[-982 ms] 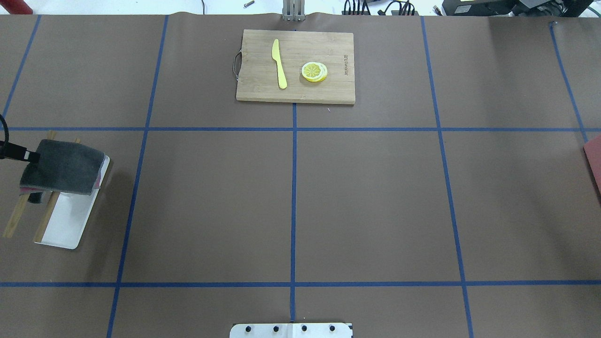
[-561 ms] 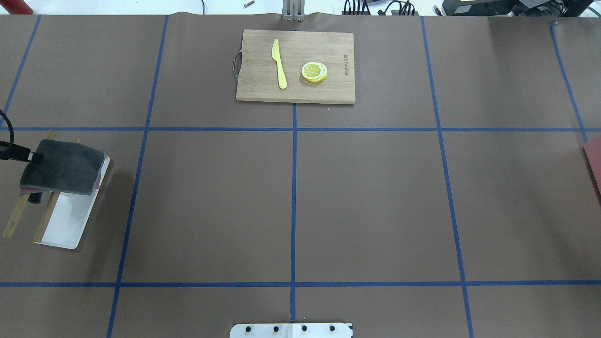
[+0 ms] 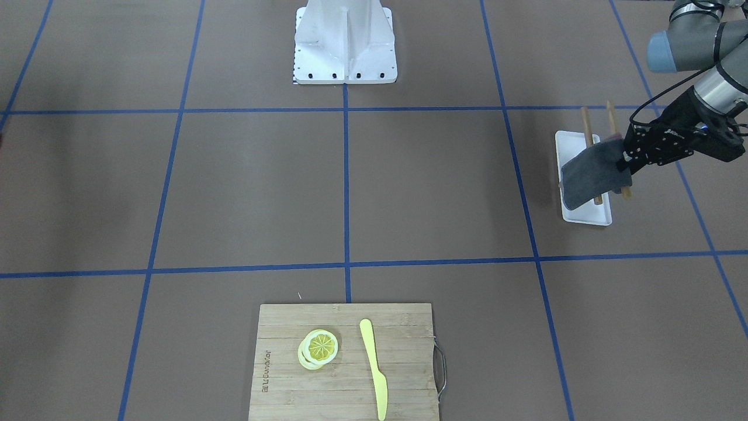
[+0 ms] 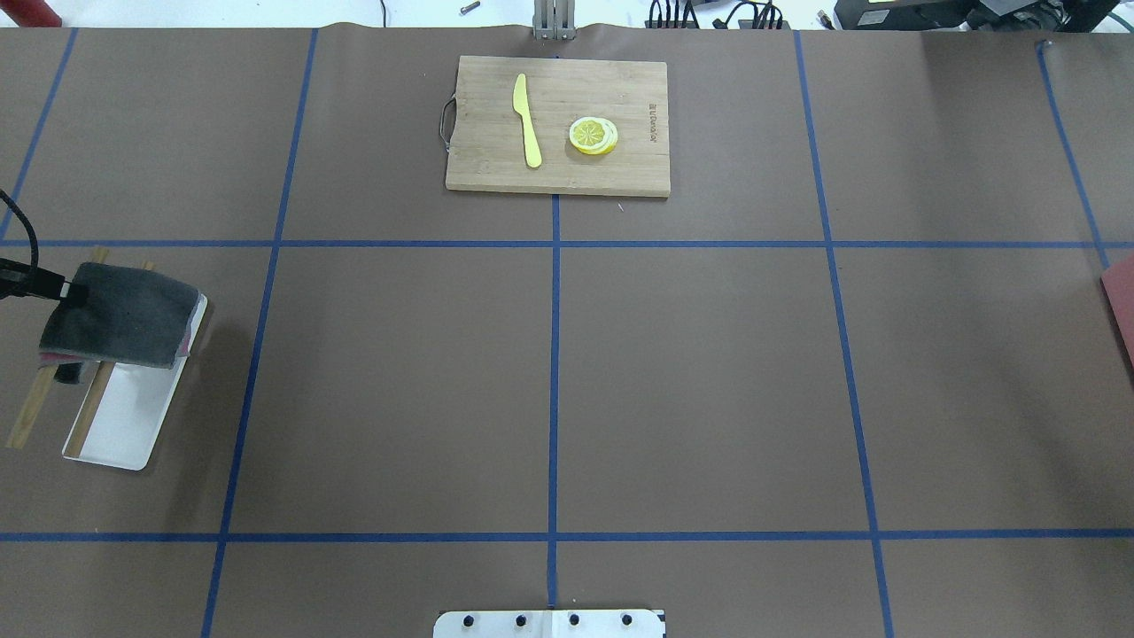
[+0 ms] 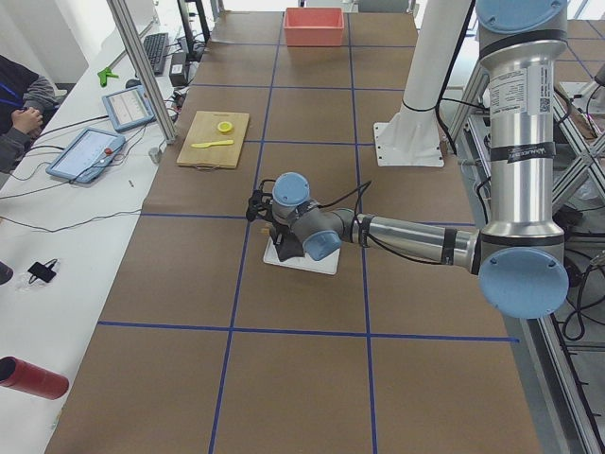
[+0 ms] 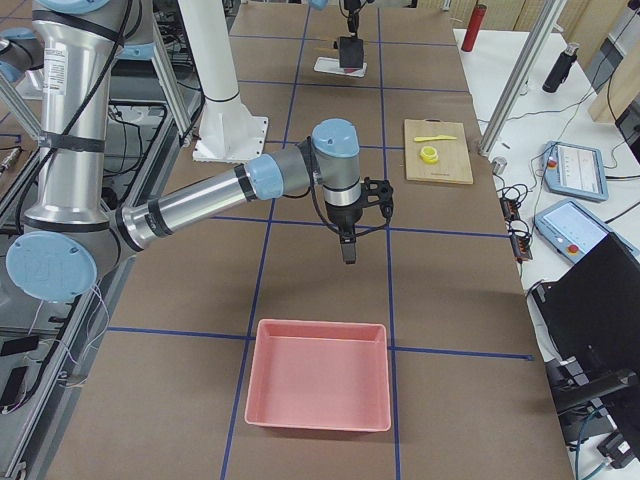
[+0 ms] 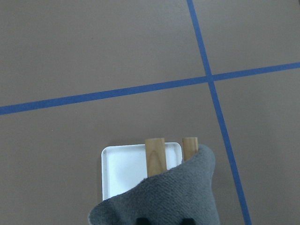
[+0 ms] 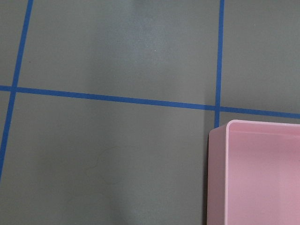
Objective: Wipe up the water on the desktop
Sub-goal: 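Grasp the grey cloth on the white tray with the left gripper, then lift the grey cloth toward table center while the right arm approaches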
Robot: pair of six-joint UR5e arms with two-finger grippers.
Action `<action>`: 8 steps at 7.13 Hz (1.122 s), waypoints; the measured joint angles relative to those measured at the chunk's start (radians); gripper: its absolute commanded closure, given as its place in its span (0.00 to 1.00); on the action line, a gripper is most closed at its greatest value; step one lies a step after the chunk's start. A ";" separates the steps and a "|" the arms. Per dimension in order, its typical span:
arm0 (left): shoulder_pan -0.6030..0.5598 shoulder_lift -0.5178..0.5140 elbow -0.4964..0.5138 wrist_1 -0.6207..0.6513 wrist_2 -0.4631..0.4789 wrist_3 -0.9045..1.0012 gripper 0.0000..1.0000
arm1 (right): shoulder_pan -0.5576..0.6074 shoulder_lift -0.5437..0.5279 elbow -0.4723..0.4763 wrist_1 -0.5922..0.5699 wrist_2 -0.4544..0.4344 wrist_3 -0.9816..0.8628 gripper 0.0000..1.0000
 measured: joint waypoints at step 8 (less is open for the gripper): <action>-0.055 -0.020 -0.059 -0.022 0.000 -0.089 1.00 | -0.002 0.020 0.008 0.055 0.005 -0.001 0.00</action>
